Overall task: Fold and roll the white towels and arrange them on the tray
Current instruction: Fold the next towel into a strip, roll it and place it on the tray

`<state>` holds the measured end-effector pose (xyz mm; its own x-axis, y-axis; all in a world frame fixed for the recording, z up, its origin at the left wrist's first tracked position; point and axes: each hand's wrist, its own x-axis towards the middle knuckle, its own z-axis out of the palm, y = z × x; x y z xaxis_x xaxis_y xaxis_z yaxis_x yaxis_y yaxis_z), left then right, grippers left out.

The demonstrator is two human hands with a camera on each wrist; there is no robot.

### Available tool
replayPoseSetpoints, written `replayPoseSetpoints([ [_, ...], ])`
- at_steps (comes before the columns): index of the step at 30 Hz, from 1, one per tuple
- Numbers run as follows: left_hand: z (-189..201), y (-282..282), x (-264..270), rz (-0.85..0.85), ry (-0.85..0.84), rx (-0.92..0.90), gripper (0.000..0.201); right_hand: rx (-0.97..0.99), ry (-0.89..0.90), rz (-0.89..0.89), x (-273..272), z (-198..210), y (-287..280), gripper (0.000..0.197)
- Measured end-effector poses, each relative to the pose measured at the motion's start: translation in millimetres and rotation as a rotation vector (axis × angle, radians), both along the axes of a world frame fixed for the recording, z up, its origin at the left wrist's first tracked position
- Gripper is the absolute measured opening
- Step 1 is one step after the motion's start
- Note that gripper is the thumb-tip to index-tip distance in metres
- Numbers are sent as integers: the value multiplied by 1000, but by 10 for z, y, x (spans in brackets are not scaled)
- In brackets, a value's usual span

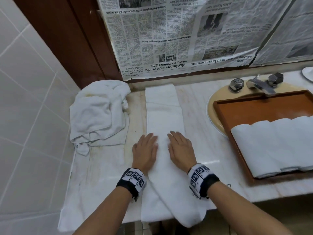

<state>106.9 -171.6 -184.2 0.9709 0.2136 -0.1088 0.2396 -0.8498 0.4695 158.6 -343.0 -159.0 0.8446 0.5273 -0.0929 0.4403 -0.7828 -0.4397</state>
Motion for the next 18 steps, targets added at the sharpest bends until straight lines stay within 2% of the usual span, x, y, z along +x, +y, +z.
replayPoseSetpoints([
  [2, -36, -117, 36, -71, 144, 112, 51, -175, 70, 106, 102, -107, 38, 74],
  [4, -69, -117, 8, -77, 207, 189, 52, -282, 83, 169, 146, -227, -28, 76],
  [8, -56, 58, -111, -3, 294, 186, 52, -337, 104, 111, 301, -270, -341, 62],
  [10, -21, 110, -167, 7, 300, 156, 52, -342, 124, 23, 408, -211, -451, 57],
  [13, 75, 93, -93, 6, 237, 54, 53, -231, 21, -106, 399, -95, -388, 54],
  [15, 100, 32, 20, -31, 189, 36, 51, -174, 24, -16, 287, -81, -248, 64],
  [18, 33, -79, 167, -83, 209, 94, 52, -251, 82, 109, 195, -215, -147, 79],
])
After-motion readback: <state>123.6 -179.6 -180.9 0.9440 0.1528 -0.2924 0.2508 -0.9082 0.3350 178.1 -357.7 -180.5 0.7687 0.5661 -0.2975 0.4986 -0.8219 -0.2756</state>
